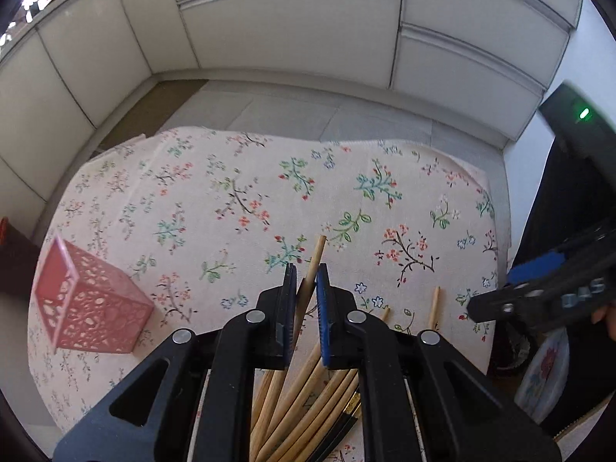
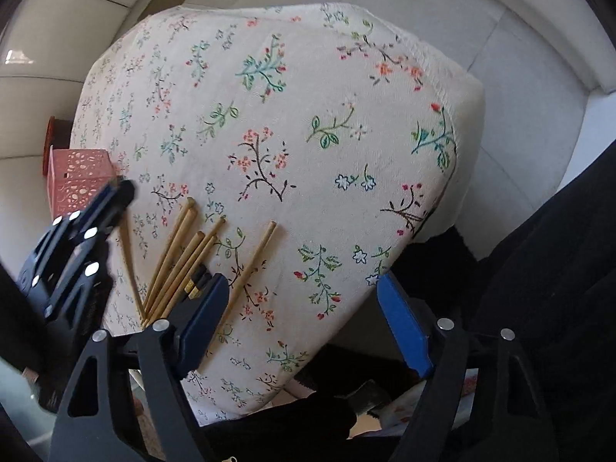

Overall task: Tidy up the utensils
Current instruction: 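Close the right tool on one wooden chopstick and lift it upright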

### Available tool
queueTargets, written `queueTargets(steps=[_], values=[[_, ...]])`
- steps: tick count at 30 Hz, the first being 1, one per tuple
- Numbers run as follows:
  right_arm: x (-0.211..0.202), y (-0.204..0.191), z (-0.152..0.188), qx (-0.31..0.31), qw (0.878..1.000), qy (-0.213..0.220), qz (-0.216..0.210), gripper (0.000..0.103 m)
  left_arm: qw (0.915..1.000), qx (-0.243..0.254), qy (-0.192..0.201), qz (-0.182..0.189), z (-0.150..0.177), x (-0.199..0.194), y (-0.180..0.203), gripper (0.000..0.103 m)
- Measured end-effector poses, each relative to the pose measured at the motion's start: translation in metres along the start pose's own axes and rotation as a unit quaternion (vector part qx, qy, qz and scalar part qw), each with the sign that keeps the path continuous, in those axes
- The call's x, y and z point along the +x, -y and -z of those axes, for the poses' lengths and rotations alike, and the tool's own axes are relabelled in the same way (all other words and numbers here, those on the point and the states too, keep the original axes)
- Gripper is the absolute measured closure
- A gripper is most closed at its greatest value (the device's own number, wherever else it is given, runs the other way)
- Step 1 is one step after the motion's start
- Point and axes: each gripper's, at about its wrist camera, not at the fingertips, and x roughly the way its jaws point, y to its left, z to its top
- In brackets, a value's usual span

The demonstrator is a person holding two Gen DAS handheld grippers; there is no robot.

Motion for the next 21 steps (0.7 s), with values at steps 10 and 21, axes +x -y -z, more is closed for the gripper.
queueTargets(steps=[10, 21], values=[[0.031, -0.044, -0.006, 0.044, 0.999, -0.002, 0.028, 0.034, 0.9915, -0.044, 0.106, -0.060, 0.020, -0.097, 0.008, 0.093], [0.034, -0.086, 0.003, 0.035, 0.995, 0.053, 0.083, 0.091, 0.9786, -0.106, 0.152, -0.089, 0.040, -0.138, -0.010, 0.094]])
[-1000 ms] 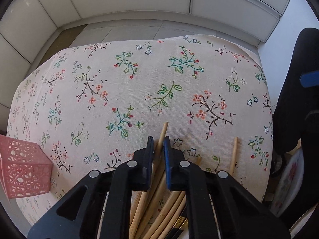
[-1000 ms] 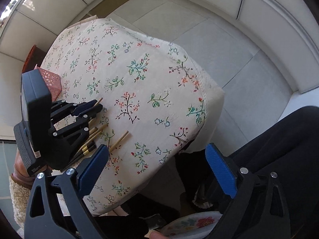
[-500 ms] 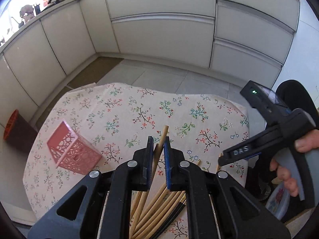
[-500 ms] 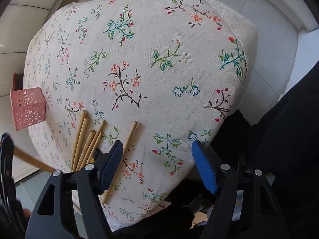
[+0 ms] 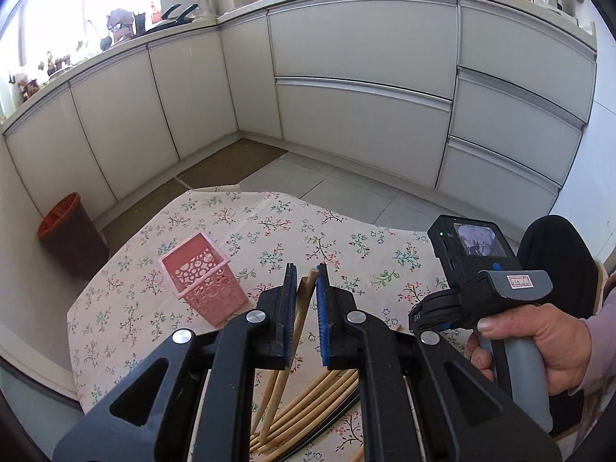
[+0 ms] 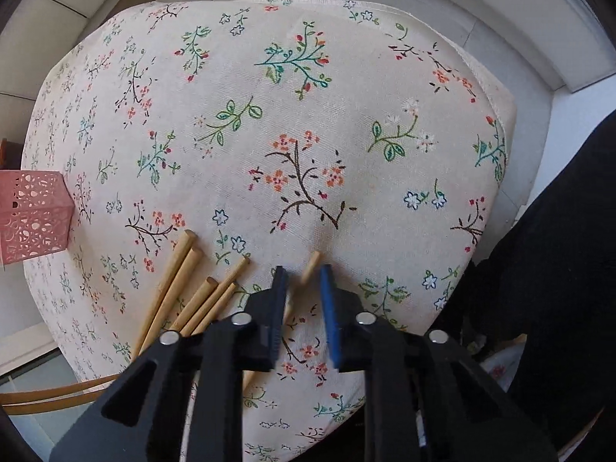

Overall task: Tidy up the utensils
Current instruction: 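Close the right tool on one wooden chopstick and lift it upright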

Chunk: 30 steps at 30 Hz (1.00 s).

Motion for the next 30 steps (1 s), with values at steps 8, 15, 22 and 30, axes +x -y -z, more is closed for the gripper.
queueTargets(steps=[8, 15, 22, 30], values=[[-0.015, 0.011, -0.017, 0.007, 0.996, -0.014, -0.091, 0.098, 0.9983, -0.056, 0.015, -0.005, 0.006, -0.018, -0.017, 0.093], [-0.064, 0.007, -0.011, -0.093, 0.981, 0.058, -0.162, 0.098, 0.9942, -0.101, 0.033, -0.012, 0.014, -0.033, -0.022, 0.093], [-0.124, -0.003, 0.013, -0.207, 0.946, 0.132, -0.211, 0.098, 0.9850, -0.161, 0.052, -0.033, 0.021, -0.051, -0.042, 0.093], [-0.164, -0.011, 0.035, -0.270, 0.916, 0.155, -0.254, 0.098, 0.9773, -0.197, 0.052, -0.058, 0.026, -0.069, -0.052, 0.093]])
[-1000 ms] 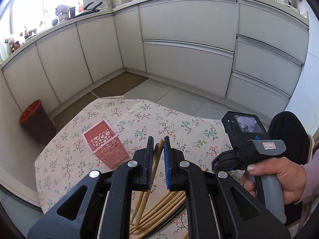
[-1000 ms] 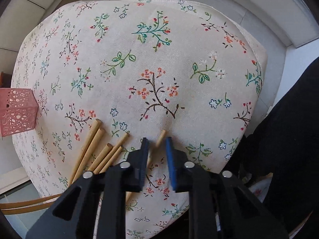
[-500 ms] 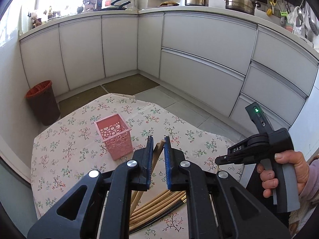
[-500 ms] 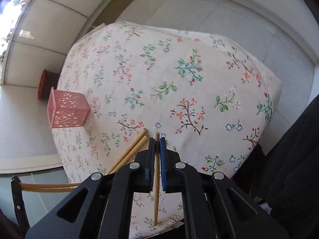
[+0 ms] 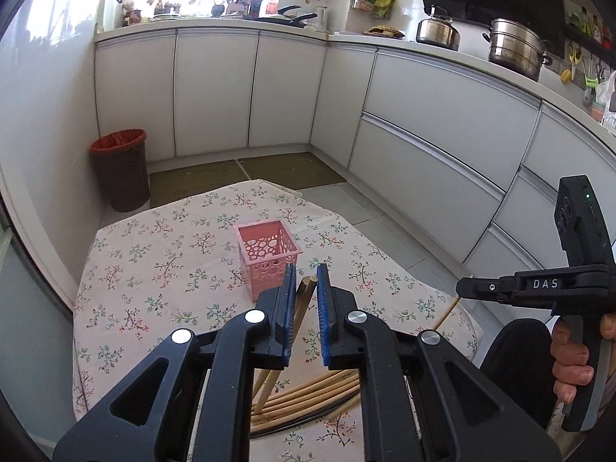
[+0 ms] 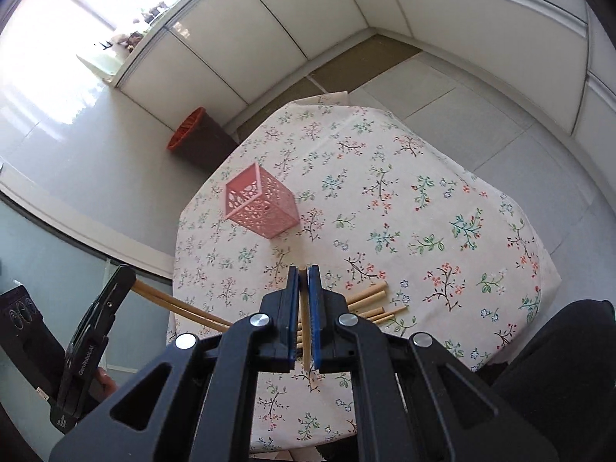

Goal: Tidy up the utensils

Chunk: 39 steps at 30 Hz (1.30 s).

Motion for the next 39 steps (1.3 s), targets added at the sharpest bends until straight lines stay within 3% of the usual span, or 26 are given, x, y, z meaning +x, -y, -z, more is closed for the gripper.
queueTargets(steps=[4, 10, 13, 16, 19, 20, 21, 24, 28, 31, 33, 36, 39], values=[[-0.001, -0.006, -0.001, -0.007, 1.000, -0.005, -0.024, 0.098, 0.9999, -0.016, 0.002, -0.007, 0.001, -0.010, -0.005, 0.093], [-0.015, -0.001, -0.004, -0.015, 0.999, 0.001, -0.045, 0.098, 0.9991, -0.014, 0.027, 0.029, -0.012, -0.029, 0.014, 0.093], [-0.029, 0.006, -0.008, -0.015, 0.998, 0.011, -0.058, 0.098, 0.9993, -0.004, 0.015, 0.035, -0.011, -0.022, 0.025, 0.093], [-0.039, 0.022, -0.016, -0.007, 0.998, 0.018, -0.059, 0.098, 0.9989, 0.011, -0.032, 0.034, 0.001, 0.000, 0.033, 0.088], [-0.042, 0.046, -0.028, 0.021, 0.998, 0.025, -0.060, 0.098, 0.9956, 0.021, -0.091, -0.008, 0.013, 0.035, 0.038, 0.052], [-0.042, 0.055, -0.033, 0.032, 0.997, 0.026, -0.059, 0.098, 0.9931, 0.023, -0.113, -0.022, 0.017, 0.048, 0.039, 0.031], [-0.042, 0.063, -0.036, 0.040, 0.997, 0.028, -0.059, 0.098, 0.9893, 0.029, -0.137, -0.042, 0.021, 0.063, 0.042, 0.019], [-0.039, 0.088, -0.051, 0.061, 0.996, 0.034, -0.053, 0.097, 0.9818, 0.077, -0.158, -0.072, 0.027, 0.092, 0.058, 0.019], [-0.024, 0.107, -0.070, 0.062, 0.997, 0.013, -0.037, 0.097, 0.9696, 0.143, -0.186, -0.071, 0.024, 0.132, 0.082, 0.019], [-0.008, 0.117, -0.081, 0.054, 0.998, -0.017, -0.022, 0.097, 0.9491, 0.201, -0.229, -0.081, 0.021, 0.177, 0.097, 0.020], [-0.002, 0.127, -0.089, 0.061, 0.998, -0.022, -0.024, 0.097, 0.9355, 0.221, -0.262, -0.086, 0.020, 0.208, 0.097, 0.038], [0.008, 0.142, -0.099, 0.071, 0.997, -0.023, -0.018, 0.096, 0.9221, 0.222, -0.305, -0.086, 0.017, 0.242, 0.091, 0.056], [0.020, 0.148, -0.105, 0.064, 0.998, -0.023, -0.013, 0.095, 0.9060, 0.252, -0.332, -0.073, 0.023, 0.267, 0.092, 0.060]])
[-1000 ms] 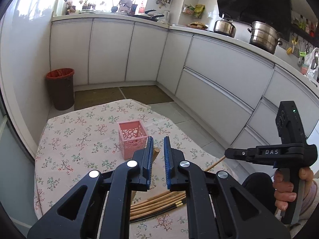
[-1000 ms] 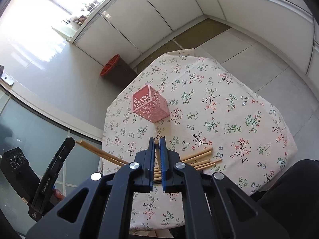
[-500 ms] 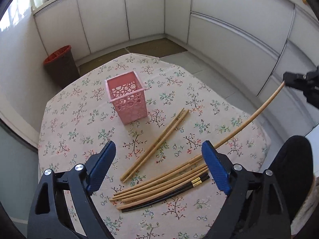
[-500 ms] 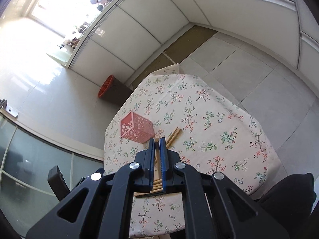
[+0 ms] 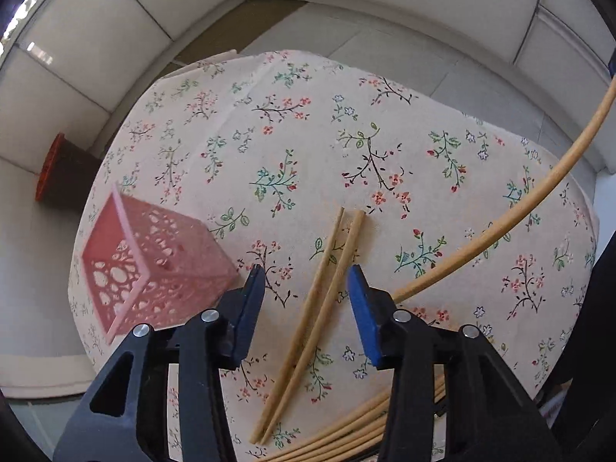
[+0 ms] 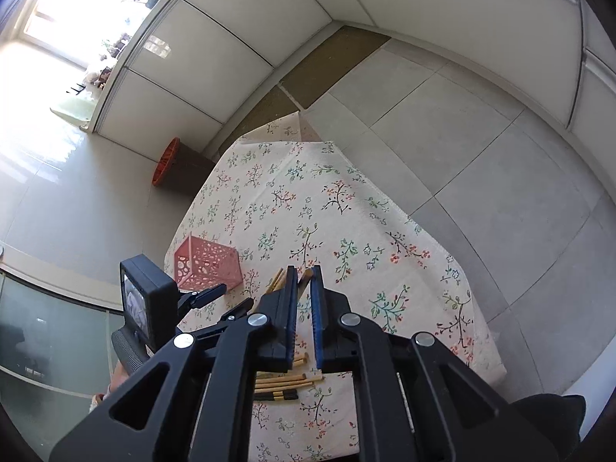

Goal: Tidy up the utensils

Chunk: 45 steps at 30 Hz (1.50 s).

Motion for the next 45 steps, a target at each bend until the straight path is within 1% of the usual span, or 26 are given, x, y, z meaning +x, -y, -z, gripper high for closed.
queueTargets(steps=[2, 4, 6, 8, 10, 11, 12, 14, 16, 18, 19, 21, 22, 23, 24, 28, 31, 33, 34, 37, 39, 40, 41, 42, 43, 45], values=[[0.011, 0.002, -0.002, -0.001, 1.000, -0.008, -0.011, 0.094, 0.9999, 0.014, -0.006, 0.003, -0.004, 0.010, 0.002, 0.060], [0.026, 0.006, -0.003, 0.002, 1.000, -0.020, -0.014, 0.092, 0.9998, 0.014, -0.013, 0.005, -0.009, 0.020, 0.001, 0.059], [0.046, 0.016, -0.003, 0.021, 0.999, -0.035, -0.010, 0.091, 0.9996, 0.014, -0.022, 0.008, -0.011, 0.030, -0.001, 0.059], [0.070, 0.027, -0.003, 0.049, 0.997, -0.062, -0.014, 0.090, 0.9995, 0.017, -0.024, 0.014, -0.014, 0.035, -0.001, 0.059], [0.089, 0.034, 0.000, 0.066, 0.994, -0.085, -0.010, 0.089, 0.9994, 0.017, -0.020, 0.022, -0.017, 0.036, -0.002, 0.060], [0.095, 0.037, 0.002, 0.071, 0.993, -0.093, -0.007, 0.088, 0.9994, 0.018, -0.019, 0.022, -0.018, 0.035, -0.002, 0.064], [0.099, 0.039, 0.004, 0.074, 0.993, -0.096, -0.001, 0.088, 0.9994, 0.017, -0.015, 0.027, -0.020, 0.032, -0.002, 0.066], [0.104, 0.044, 0.005, 0.081, 0.992, -0.097, 0.008, 0.087, 0.9989, 0.020, -0.003, 0.042, -0.023, 0.024, -0.001, 0.064], [0.107, 0.049, 0.006, 0.089, 0.991, -0.100, 0.012, 0.087, 0.9987, 0.031, -0.001, 0.040, -0.026, 0.020, 0.002, 0.064], [0.112, 0.054, 0.008, 0.096, 0.989, -0.108, 0.017, 0.085, 0.9987, 0.038, -0.009, 0.034, -0.027, 0.024, 0.005, 0.064], [0.114, 0.056, 0.009, 0.099, 0.988, -0.114, 0.018, 0.083, 0.9987, 0.039, -0.013, 0.028, -0.027, 0.028, 0.005, 0.064], [0.113, 0.059, 0.011, 0.103, 0.988, -0.115, 0.018, 0.068, 0.9988, 0.036, -0.021, 0.026, -0.026, 0.034, 0.004, 0.066], [0.113, 0.060, 0.011, 0.106, 0.988, -0.112, 0.020, 0.064, 0.9989, 0.033, -0.018, 0.026, -0.024, 0.033, 0.003, 0.066], [0.112, 0.060, 0.011, 0.110, 0.988, -0.109, 0.020, 0.055, 0.9990, 0.031, -0.017, 0.027, -0.024, 0.032, 0.002, 0.066], [0.112, 0.061, 0.011, 0.114, 0.988, -0.104, 0.019, 0.050, 0.9991, 0.031, -0.017, 0.026, -0.023, 0.030, 0.001, 0.066], [0.112, 0.065, 0.011, 0.129, 0.986, -0.103, 0.024, 0.050, 0.9990, 0.037, -0.019, 0.017, -0.022, 0.029, 0.000, 0.065], [0.115, 0.065, 0.014, 0.136, 0.984, -0.115, 0.023, 0.050, 0.9976, 0.055, -0.038, 0.015, -0.020, 0.039, 0.006, 0.066], [0.117, 0.066, 0.017, 0.145, 0.981, -0.124, 0.026, 0.050, 0.9960, 0.078, -0.041, 0.018, -0.020, 0.043, 0.008, 0.072], [0.119, 0.067, 0.019, 0.151, 0.980, -0.128, 0.029, 0.050, 0.9951, 0.084, -0.047, 0.025, -0.022, 0.045, 0.007, 0.074], [0.122, 0.069, 0.021, 0.170, 0.976, -0.133, 0.040, 0.050, 0.9915, 0.084, -0.080, 0.058, -0.031, 0.051, -0.001, 0.074], [0.123, 0.066, 0.021, 0.177, 0.973, -0.139, 0.055, 0.050, 0.9876, 0.092, -0.101, 0.077, -0.037, 0.055, -0.004, 0.077], [0.124, 0.064, 0.020, 0.181, 0.971, -0.143, 0.063, 0.050, 0.9857, 0.100, -0.106, 0.084, -0.039, 0.056, -0.002, 0.081], [0.126, 0.061, 0.020, 0.184, 0.970, -0.146, 0.068, 0.049, 0.9837, 0.110, -0.108, 0.092, -0.040, 0.056, 0.001, 0.094], [0.130, 0.058, 0.020, 0.186, 0.968, -0.150, 0.073, 0.049, 0.9825, 0.121, -0.108, 0.092, -0.039, 0.056, 0.006, 0.099], [0.134, 0.055, 0.020, 0.186, 0.967, -0.155, 0.080, 0.049, 0.9824, 0.128, -0.107, 0.084, -0.039, 0.055, 0.010, 0.100], [0.140, 0.047, 0.017, 0.190, 0.965, -0.153, 0.099, 0.049, 0.9838, 0.110, -0.110, 0.088, -0.041, 0.056, 0.008, 0.100]])
